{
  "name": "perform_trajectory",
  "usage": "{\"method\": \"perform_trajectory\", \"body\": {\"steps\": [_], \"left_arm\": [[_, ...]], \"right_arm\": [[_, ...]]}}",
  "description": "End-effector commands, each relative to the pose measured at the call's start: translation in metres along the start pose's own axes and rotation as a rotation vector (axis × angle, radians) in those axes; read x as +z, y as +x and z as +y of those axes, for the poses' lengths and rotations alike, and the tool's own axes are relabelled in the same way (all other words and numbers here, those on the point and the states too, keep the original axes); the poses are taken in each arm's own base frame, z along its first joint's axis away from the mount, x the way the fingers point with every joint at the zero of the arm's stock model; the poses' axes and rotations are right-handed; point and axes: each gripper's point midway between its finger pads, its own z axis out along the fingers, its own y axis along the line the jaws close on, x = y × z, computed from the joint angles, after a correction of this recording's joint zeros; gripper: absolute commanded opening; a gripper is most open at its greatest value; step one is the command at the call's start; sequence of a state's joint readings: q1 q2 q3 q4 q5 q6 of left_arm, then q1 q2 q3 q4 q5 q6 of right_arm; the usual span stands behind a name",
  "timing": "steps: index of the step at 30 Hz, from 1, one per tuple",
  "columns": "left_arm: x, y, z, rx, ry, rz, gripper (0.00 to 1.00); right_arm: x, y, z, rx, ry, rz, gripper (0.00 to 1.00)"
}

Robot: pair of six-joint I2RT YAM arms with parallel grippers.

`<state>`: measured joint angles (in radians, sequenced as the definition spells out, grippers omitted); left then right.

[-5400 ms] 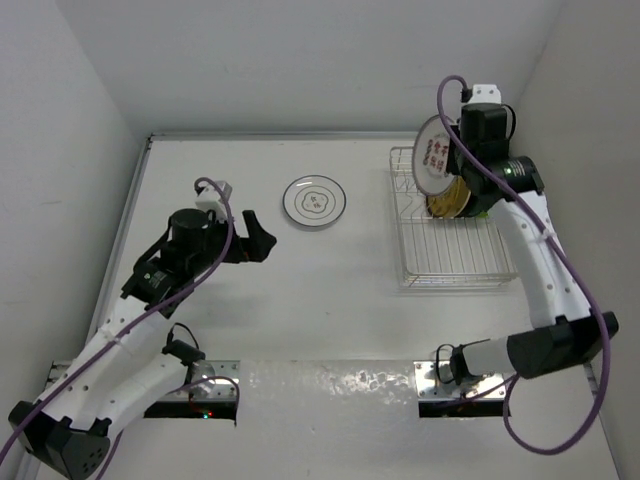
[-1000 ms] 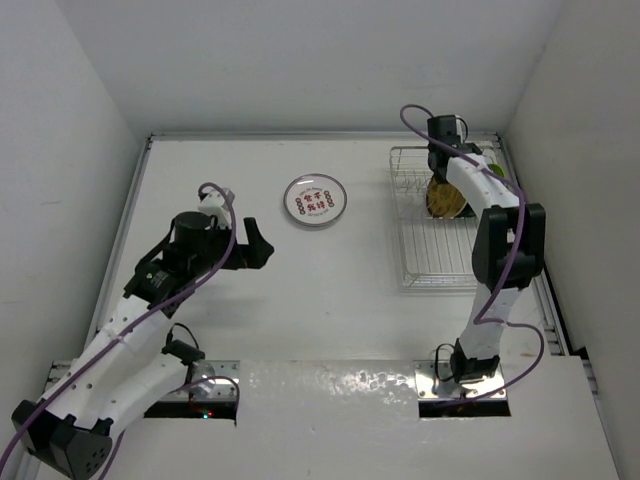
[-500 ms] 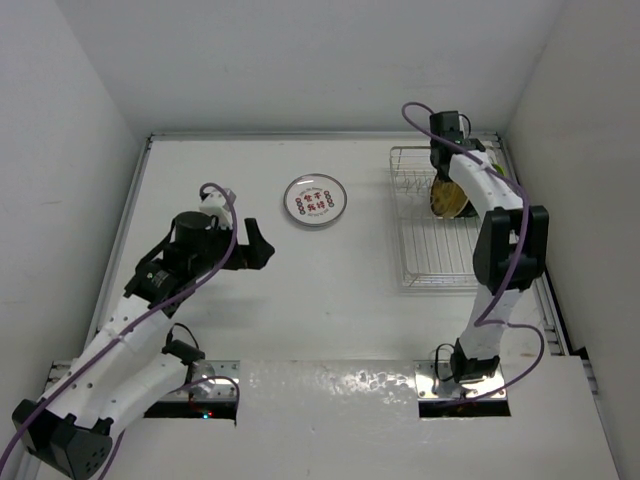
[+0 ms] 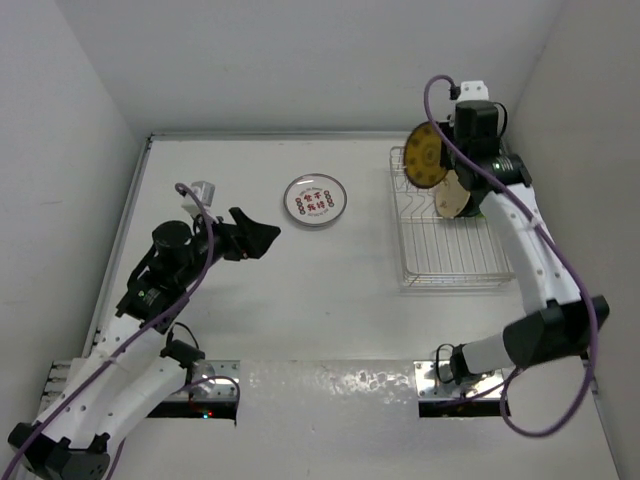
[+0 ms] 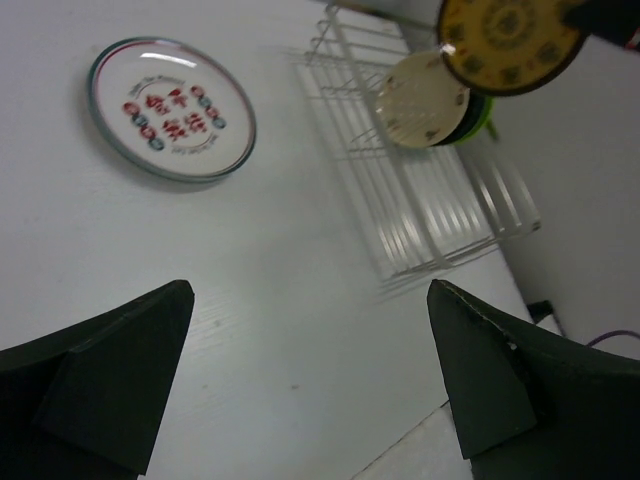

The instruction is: Unload the plates from the dish rack

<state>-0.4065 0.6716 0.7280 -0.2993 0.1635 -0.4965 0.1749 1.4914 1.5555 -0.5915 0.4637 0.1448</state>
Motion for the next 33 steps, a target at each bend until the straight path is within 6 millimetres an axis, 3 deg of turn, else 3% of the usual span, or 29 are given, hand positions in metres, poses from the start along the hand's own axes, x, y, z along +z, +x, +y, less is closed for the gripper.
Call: {"method": "perform_trajectory", "body": {"steps": [1, 2, 4, 5, 6, 7, 9, 12, 18, 21, 22, 24, 25, 27, 28, 30, 31, 32, 33], "left_arm": [[0.004, -0.040, -0.046, -0.078, 0.213, -0.159, 1.00], [0.005, -0.050, -0.055, -0.076, 0.254, -0.193, 1.00], [0.017, -0.051, -0.055, -0.081, 0.253, -0.175, 1.00], [0.022, -0.050, -0.058, -0.076, 0.265, -0.156, 1.00], [0.035, -0.042, -0.053, -0.085, 0.254, -0.114, 1.00], [0.039, -0.044, -0.055, -0.081, 0.264, -0.110, 1.00], [0.054, -0.033, -0.051, -0.091, 0.265, -0.059, 1.00], [0.070, -0.022, -0.041, -0.113, 0.234, -0.021, 0.99], [0.088, 0.000, -0.032, -0.160, 0.229, 0.044, 0.82], [0.093, -0.003, -0.037, -0.175, 0.267, 0.038, 0.61], [0.094, -0.004, -0.040, -0.182, 0.274, 0.042, 0.43], [0.096, -0.006, -0.042, -0.183, 0.274, 0.047, 0.16], [0.097, -0.006, -0.040, -0.184, 0.268, 0.050, 0.09], [0.099, -0.002, -0.036, -0.191, 0.244, 0.058, 0.00], [0.100, 0.000, -0.030, -0.196, 0.219, 0.055, 0.00], [0.102, 0.012, -0.017, -0.213, 0.168, 0.077, 0.00], [0.104, 0.018, -0.009, -0.222, 0.136, 0.080, 0.00], [0.108, 0.027, -0.002, -0.231, 0.112, 0.102, 0.00], [0.109, 0.040, 0.008, -0.240, 0.085, 0.128, 0.00]], "right_arm": [[-0.039, 0.010, 0.086, 0.100, -0.498, -0.034, 0.00], [-0.049, 0.007, 0.101, 0.148, -0.588, -0.045, 0.00], [-0.077, 0.024, 0.132, 0.187, -0.803, -0.017, 0.00], [-0.087, 0.019, 0.143, 0.244, -0.872, -0.033, 0.00], [-0.093, 0.034, 0.155, 0.265, -0.934, -0.002, 0.00], [-0.111, 0.025, 0.165, 0.278, -1.039, -0.043, 0.00], [-0.125, 0.038, 0.181, 0.316, -1.129, 0.005, 0.00], [-0.135, 0.044, 0.192, 0.320, -1.175, 0.016, 0.00], [-0.155, 0.049, 0.214, 0.379, -1.306, 0.026, 0.00], [-0.159, 0.057, 0.228, 0.366, -1.338, 0.049, 0.00], [-0.159, 0.059, 0.229, 0.370, -1.342, 0.054, 0.00], [-0.154, 0.067, 0.231, 0.378, -1.331, 0.071, 0.00], [-0.152, 0.070, 0.231, 0.377, -1.319, 0.075, 0.03], [-0.144, 0.080, 0.228, 0.375, -1.269, 0.095, 0.19], [-0.139, 0.084, 0.226, 0.360, -1.239, 0.093, 0.47], [-0.121, 0.097, 0.212, 0.331, -1.096, 0.096, 0.72], [-0.113, 0.102, 0.205, 0.319, -1.034, 0.097, 0.91], [-0.107, 0.103, 0.198, 0.304, -0.973, 0.092, 0.98], [-0.102, 0.113, 0.187, 0.270, -0.902, 0.113, 0.99]]}}
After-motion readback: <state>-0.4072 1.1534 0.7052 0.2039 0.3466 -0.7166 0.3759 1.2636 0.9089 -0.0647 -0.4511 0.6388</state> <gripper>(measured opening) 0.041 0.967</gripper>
